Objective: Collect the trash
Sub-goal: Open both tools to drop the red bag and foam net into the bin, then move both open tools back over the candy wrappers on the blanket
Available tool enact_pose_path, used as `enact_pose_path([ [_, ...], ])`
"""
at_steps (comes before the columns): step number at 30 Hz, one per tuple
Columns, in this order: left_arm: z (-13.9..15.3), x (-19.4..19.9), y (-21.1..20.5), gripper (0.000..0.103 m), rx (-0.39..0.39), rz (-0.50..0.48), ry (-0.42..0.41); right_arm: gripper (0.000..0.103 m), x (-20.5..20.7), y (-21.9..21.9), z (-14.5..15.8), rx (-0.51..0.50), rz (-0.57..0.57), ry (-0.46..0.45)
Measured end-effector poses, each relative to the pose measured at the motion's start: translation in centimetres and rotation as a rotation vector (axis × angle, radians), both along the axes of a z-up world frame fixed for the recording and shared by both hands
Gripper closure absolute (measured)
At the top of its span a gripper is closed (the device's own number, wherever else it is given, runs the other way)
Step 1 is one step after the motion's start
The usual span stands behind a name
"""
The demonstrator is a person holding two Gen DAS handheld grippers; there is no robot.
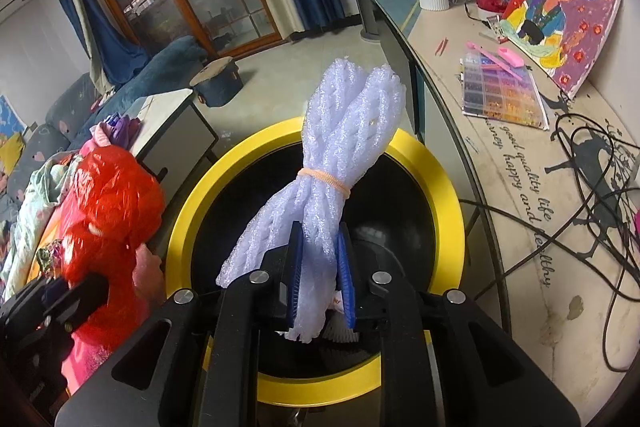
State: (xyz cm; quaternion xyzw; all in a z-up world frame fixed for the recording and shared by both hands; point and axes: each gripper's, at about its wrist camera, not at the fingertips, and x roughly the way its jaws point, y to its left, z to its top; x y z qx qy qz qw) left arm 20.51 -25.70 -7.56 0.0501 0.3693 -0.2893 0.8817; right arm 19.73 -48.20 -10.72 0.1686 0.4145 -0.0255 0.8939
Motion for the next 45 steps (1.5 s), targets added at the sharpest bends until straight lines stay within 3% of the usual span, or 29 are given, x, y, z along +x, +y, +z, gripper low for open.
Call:
enact_pose_path([
  [5,0.3,0.9,-0.5,0.05,-0.03,0.011,-0.009,0.065,-0.1,-0.1,0.0,-0.002,-0.008,-0.002],
  [13,0.7,0.7,1.3,0.017,-0.068,0.068,-0.006,0.056,-0.5,-0.4,0.9,-0.005,-0.035,-0.025],
  [15,1.0,0.4,1.8,0.012,-0.071,0.082,-0.014,0.049,-0.6,-0.3,1.3,-0.008,-0.038,-0.033],
  [26,2.5,-1.6,5.0,0.011,-0.084,0.15,-0.044,0.03,-1.0,1.7,3.6,-0.019,-0.021,-0.086],
  [36,4.0,-3.4,7.8,0.011,-0.084,0.201,-0.09,0.023,-1.6,4.3,5.5,-0.029,0.018,-0.114],
  [45,5.3,-5.1,11.4,0.011,-0.126,0.281,-0.135,0.022,-2.4,7.7,7.3,-0.048,0.075,-0.145],
])
